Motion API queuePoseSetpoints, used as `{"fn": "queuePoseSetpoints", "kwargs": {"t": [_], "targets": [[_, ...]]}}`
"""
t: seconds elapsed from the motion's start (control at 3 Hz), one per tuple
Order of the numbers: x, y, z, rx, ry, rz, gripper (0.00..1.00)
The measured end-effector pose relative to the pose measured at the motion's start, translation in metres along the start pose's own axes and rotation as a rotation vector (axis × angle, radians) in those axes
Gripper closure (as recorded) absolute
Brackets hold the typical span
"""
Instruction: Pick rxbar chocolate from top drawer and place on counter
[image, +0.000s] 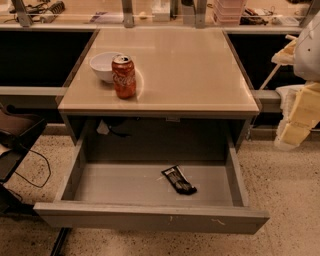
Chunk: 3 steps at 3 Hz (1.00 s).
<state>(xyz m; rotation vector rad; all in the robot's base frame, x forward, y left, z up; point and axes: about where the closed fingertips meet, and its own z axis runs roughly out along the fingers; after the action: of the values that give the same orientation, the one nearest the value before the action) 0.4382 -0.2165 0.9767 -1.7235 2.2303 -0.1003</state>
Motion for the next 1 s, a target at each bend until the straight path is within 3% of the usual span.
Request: {"fn": "queuePoseSetpoints", "kwargs": {"t": [0.33,0.67,1.0], "targets": [[0.0,0.0,0.0,0.0,0.0,0.0,0.0],[-0.005,0.0,0.015,-0.012,-0.043,0.0,0.0],[-0.019,-0.001,0.063,-0.033,-0.116,0.036,0.0]]}}
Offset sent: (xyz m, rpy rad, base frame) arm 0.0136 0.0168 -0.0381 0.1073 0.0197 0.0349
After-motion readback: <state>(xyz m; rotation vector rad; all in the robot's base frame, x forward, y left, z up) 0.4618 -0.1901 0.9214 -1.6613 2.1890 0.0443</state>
